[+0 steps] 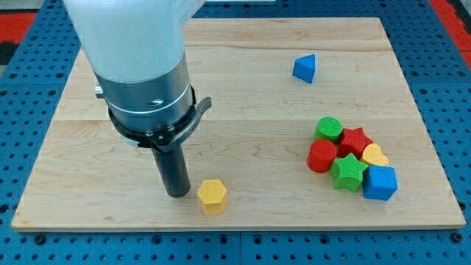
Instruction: Push the yellow hexagon slightly right
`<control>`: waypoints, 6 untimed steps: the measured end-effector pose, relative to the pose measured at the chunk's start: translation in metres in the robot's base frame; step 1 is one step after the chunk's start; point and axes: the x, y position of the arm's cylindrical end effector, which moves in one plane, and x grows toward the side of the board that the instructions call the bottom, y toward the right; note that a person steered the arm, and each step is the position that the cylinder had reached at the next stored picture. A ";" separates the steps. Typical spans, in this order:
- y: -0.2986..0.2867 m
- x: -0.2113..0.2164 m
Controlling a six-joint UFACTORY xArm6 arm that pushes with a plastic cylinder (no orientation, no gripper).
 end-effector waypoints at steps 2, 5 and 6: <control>0.011 0.022; 0.038 0.004; 0.076 0.014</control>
